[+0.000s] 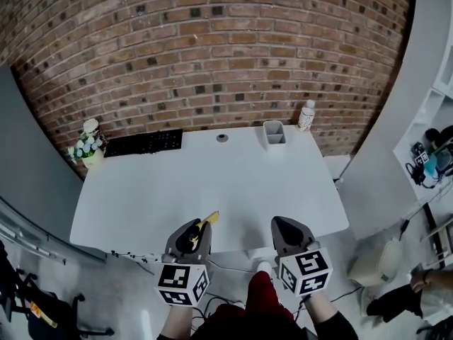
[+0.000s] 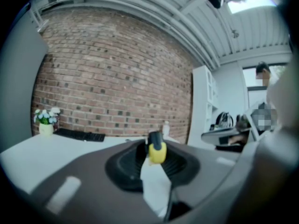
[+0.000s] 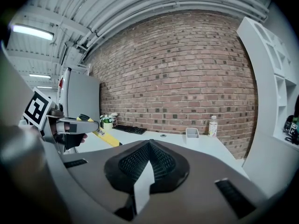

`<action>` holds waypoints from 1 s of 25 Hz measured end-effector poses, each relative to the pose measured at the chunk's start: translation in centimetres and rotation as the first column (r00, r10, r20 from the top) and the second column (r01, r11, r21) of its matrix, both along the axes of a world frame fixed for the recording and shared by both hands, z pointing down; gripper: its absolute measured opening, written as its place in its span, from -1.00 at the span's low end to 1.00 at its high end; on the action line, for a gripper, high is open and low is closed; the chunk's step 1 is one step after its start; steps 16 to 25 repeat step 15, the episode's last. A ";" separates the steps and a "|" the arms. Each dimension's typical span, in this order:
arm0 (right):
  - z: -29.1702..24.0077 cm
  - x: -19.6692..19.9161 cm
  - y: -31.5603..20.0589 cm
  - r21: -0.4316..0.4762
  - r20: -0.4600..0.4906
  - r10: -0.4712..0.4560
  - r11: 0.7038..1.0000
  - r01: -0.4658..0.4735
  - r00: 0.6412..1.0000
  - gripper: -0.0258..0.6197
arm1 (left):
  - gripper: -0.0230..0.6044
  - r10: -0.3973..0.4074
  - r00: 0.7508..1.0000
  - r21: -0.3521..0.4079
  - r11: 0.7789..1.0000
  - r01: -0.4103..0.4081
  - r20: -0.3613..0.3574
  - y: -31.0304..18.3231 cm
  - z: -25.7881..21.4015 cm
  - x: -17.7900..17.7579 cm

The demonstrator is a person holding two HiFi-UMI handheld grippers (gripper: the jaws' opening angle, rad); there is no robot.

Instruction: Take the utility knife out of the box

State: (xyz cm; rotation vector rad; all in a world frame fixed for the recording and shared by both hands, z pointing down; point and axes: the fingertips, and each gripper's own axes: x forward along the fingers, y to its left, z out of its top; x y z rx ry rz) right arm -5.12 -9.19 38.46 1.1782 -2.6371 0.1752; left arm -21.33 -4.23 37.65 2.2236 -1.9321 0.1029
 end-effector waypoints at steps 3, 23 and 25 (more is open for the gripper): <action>0.2 0.3 0.6 -0.002 -0.004 0.005 1.000 -0.005 1.000 -0.90 | -0.69 0.003 1.000 -0.001 1.000 -0.003 -0.005 0.6 0.1 0.0; 0.9 1.1 4.1 -0.017 -0.014 0.002 1.000 -0.003 1.000 -0.90 | -0.69 0.025 1.000 0.000 1.000 -0.025 -0.015 3.6 0.5 0.8; 0.9 1.1 4.1 -0.017 -0.014 0.002 1.000 -0.003 1.000 -0.90 | -0.69 0.025 1.000 0.000 1.000 -0.025 -0.015 3.6 0.5 0.8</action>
